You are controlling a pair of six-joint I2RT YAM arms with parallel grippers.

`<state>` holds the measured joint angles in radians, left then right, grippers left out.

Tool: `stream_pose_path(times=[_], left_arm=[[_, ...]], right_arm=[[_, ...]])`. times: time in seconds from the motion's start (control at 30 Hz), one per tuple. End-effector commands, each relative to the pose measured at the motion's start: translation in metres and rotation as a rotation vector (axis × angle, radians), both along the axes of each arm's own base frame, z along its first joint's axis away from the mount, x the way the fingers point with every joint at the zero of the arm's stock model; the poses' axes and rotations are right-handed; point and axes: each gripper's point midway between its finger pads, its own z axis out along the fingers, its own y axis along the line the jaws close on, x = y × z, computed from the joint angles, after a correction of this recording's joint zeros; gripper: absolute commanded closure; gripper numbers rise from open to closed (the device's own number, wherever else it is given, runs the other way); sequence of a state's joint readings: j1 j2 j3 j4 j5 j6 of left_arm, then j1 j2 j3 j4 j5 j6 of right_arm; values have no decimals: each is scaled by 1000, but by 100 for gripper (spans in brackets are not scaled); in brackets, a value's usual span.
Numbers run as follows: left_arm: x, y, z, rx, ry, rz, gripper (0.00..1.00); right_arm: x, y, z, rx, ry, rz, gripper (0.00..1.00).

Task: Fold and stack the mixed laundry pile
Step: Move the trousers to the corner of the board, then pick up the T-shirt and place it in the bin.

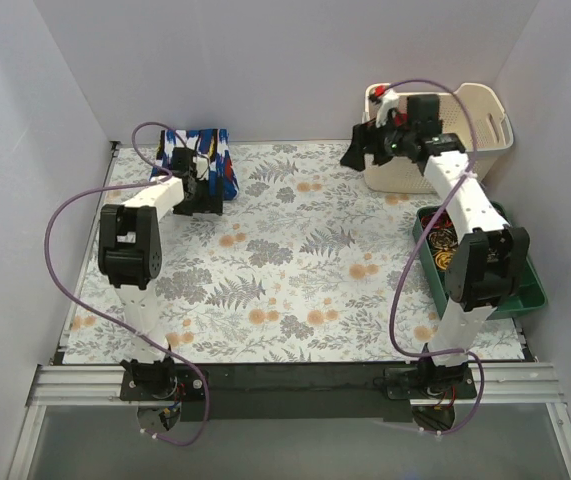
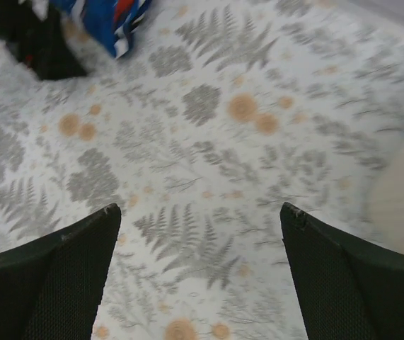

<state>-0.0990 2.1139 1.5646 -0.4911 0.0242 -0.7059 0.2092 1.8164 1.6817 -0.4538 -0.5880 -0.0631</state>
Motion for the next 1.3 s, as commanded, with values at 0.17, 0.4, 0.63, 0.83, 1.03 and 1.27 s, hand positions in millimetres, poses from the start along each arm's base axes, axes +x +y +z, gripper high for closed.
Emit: stream_pose_path(times=[0.17, 0.4, 0.63, 0.83, 1.03, 1.27], left_arm=[[-65, -62, 173, -251, -230, -271, 8], [-84, -85, 196, -317, -244, -303, 8], [-108, -91, 181, -401, -127, -238, 7], [-123, -89, 175, -415, -89, -202, 7], [-127, -84, 174, -399, -97, -188, 7], [-122, -82, 171, -382, -90, -179, 7]], right_arm=[[113, -162, 142, -167, -445, -449, 2], [179, -192, 80, -173, -416, -603, 2], [232, -200, 9, -171, -411, -639, 3], [252, -202, -71, -223, -336, -654, 3], [261, -196, -108, -194, -292, -645, 6], [279, -196, -109, -151, -344, -688, 32]])
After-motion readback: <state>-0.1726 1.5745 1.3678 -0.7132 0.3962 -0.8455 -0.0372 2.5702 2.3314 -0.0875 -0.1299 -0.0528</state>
